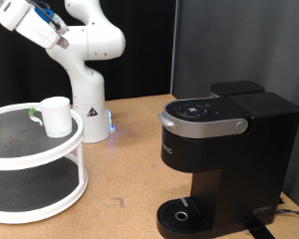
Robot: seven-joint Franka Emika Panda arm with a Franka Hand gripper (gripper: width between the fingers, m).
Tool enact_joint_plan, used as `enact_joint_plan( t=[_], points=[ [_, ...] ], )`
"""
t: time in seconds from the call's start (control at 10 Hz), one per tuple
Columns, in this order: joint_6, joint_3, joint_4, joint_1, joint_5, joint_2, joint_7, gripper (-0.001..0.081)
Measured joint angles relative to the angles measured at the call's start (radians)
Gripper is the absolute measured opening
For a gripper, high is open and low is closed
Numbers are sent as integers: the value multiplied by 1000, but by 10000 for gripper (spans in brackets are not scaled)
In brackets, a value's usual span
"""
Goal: Make a cup of coffee with the keurig machine
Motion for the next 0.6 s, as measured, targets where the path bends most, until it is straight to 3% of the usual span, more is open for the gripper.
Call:
enact_joint_plan(
  t=[0.6],
  points=[
    [-44,-147,32,-58,-17,-16,-56,0]
  ],
)
